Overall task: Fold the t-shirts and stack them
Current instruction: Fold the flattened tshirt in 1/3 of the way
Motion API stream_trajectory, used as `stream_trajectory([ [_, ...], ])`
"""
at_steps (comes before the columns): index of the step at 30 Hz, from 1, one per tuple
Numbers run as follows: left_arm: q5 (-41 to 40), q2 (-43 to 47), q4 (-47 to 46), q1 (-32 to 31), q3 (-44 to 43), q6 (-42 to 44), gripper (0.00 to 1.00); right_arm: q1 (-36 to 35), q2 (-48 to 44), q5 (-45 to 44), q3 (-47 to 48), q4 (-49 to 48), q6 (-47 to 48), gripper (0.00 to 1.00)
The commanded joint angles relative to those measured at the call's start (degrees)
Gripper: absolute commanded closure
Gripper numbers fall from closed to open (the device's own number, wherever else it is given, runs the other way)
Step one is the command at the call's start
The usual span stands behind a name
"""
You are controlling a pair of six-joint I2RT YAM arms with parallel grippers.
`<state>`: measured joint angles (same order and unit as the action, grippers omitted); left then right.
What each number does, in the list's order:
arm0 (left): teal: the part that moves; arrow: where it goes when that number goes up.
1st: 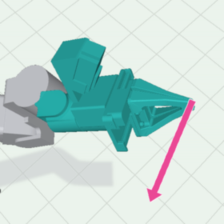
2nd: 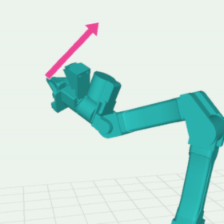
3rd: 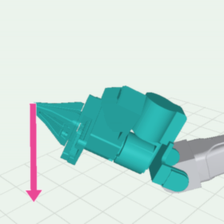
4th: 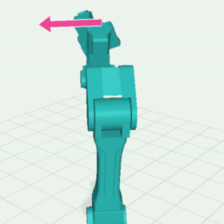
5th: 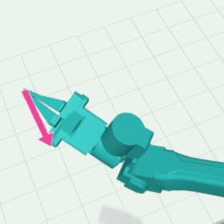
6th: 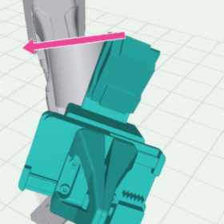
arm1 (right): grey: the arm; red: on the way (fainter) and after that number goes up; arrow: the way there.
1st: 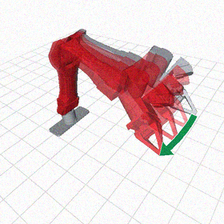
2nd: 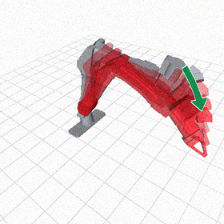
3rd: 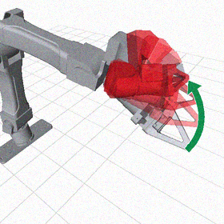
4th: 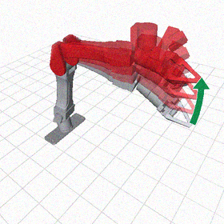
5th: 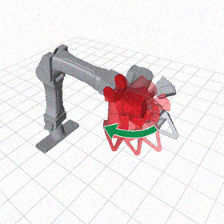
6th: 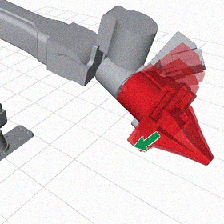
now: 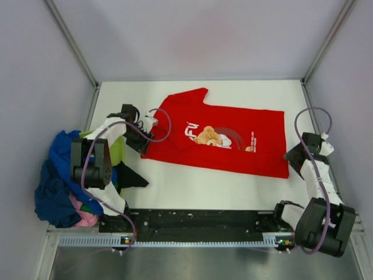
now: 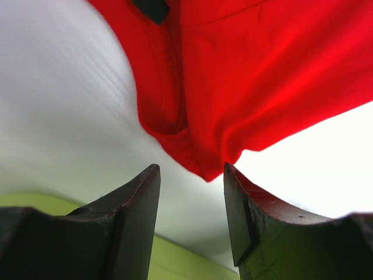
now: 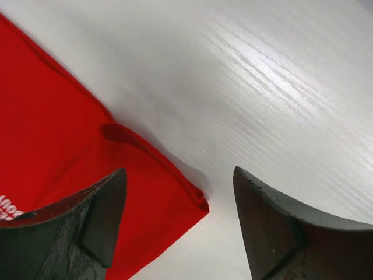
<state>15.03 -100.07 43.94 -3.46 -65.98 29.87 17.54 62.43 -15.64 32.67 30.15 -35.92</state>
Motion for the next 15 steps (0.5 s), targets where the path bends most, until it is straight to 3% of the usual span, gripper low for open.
stream_trajectory([
  [1,-2.4,7.5,0.0,0.3,0.8,0.2,0.48,0.9,-5.6,3.0,6.8,-1.1,1.9,0.27],
  [4,1.4,8.8,1.3,0.3,0.9,0.6,0.48,-2.2,-7.1,14.8,8.1,-8.5,4.8,0.27],
  [10,4.1,2.2,-1.1,0.4,1.1,-1.0,0.48,-32.6,0.7,15.4,14.3,-21.3,21.5,0.27],
  [15,3.4,-0.6,-3.9,0.5,2.1,-2.0,0.49,-48.2,13.0,23.3,21.4,-25.8,38.6,0.28],
])
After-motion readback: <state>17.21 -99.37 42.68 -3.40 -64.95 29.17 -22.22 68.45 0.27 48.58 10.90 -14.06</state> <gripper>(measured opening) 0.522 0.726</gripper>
